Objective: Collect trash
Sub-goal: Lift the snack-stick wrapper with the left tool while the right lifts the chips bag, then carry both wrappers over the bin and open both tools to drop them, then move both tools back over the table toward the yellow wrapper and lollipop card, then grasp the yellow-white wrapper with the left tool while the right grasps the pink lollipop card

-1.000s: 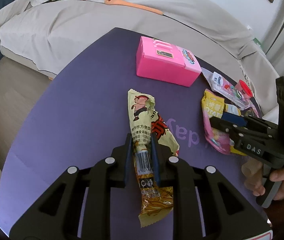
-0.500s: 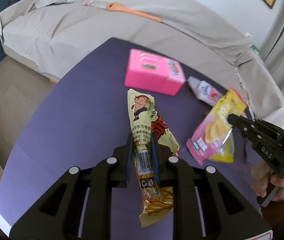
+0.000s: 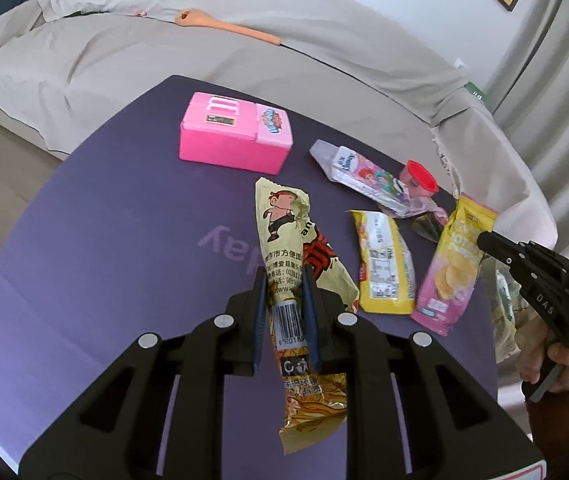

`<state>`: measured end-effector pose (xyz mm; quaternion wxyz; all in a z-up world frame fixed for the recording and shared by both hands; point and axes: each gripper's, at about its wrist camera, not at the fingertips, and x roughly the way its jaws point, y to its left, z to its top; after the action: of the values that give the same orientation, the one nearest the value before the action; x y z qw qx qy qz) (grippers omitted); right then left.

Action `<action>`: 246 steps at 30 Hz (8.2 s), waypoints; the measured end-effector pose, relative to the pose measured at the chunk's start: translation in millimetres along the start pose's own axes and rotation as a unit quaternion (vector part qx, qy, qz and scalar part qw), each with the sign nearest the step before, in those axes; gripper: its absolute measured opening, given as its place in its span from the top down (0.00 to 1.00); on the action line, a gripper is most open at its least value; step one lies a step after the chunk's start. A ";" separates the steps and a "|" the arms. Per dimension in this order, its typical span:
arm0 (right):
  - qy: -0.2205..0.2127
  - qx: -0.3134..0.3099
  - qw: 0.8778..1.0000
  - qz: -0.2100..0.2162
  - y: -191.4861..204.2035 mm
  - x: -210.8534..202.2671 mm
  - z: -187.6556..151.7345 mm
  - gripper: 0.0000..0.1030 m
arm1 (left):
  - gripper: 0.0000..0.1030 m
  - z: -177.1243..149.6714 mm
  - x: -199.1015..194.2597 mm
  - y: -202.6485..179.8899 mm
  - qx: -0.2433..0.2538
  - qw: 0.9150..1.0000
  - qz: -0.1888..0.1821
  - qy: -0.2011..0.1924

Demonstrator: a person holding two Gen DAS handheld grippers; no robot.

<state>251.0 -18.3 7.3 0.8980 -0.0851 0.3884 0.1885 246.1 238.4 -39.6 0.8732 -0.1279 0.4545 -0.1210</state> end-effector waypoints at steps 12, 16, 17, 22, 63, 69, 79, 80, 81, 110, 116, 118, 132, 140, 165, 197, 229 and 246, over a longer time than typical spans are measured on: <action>0.056 0.093 0.993 0.054 -33.7 6.9 -33.4 0.63 | 0.84 -3.3 1.0 -21.2 0.012 1.000 -0.020 -0.004; 0.020 0.174 0.984 0.039 -46.1 -3.8 -60.1 0.36 | 0.84 -7.2 8.0 -19.9 0.013 1.000 -0.019 0.006; 0.026 0.187 0.981 0.039 -45.1 -3.8 -66.6 0.36 | 0.84 -7.9 9.3 -19.4 0.012 1.000 -0.018 0.008; 0.067 0.213 0.974 0.037 -36.4 14.1 -82.8 0.35 | 0.84 -9.8 15.6 -16.5 0.007 1.000 -0.018 0.013; -0.086 0.171 0.970 -0.151 -204.4 -200.7 -145.2 0.90 | 0.84 -37.4 45.9 -372.9 0.226 0.959 -0.168 0.013; -0.077 0.220 0.956 -0.176 -251.2 -208.4 -185.0 0.90 | 0.84 -58.1 74.5 -418.4 0.258 0.948 -0.182 0.045; -0.074 0.263 0.945 -0.182 -284.1 -203.1 -219.4 0.90 | 0.84 -67.6 120.3 -448.3 0.246 0.941 -0.212 0.098; -0.073 0.266 0.944 -0.183 -285.6 -202.0 -221.8 0.90 | 0.84 -67.0 127.2 -448.6 0.239 0.940 -0.220 0.105; -0.073 0.268 0.943 -0.183 -285.0 -201.7 -223.5 0.90 | 0.84 -66.6 133.6 -450.0 0.233 0.940 -0.225 0.111; -0.018 0.220 0.969 -0.113 -238.8 -100.6 -192.5 0.90 | 0.54 -51.1 113.9 -337.2 0.184 0.972 -0.126 0.073; 0.016 0.221 0.969 -0.111 -237.7 -75.2 -197.2 0.90 | 0.54 -57.3 108.6 -325.4 0.187 0.972 -0.124 0.069; 0.034 0.227 0.967 -0.112 -241.1 -66.3 -203.9 0.90 | 0.54 -58.5 107.7 -319.6 0.184 0.972 -0.125 0.071; 0.058 0.236 0.961 -0.135 -240.6 -64.1 -213.9 0.63 | 0.54 -61.3 101.7 -300.3 0.184 0.974 -0.113 0.061; 0.021 0.200 0.960 -0.193 -225.0 -103.7 -189.9 0.56 | 0.54 -52.4 89.3 -277.7 0.179 0.979 -0.091 0.035; 0.024 0.066 0.994 -0.086 -45.2 -26.3 -72.2 0.56 | 0.54 -5.2 37.2 -37.5 0.037 0.998 0.049 -0.025; 0.014 0.135 0.988 -0.077 -110.0 14.9 -56.5 0.56 | 0.54 17.9 93.1 -64.4 0.094 0.994 0.055 0.022; 0.108 0.125 0.984 -0.059 -139.4 106.3 -16.2 0.47 | 0.49 21.0 57.0 -39.1 0.043 0.998 -0.038 -0.009; 0.024 0.167 0.985 -0.032 -130.1 -10.9 -68.8 0.56 | 0.49 26.5 102.0 -71.6 0.086 0.989 0.103 0.066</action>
<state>251.1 -160.8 -31.0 0.8958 0.0491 0.4325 0.0900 318.0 140.8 -78.8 0.8570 0.0032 0.5095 -0.0772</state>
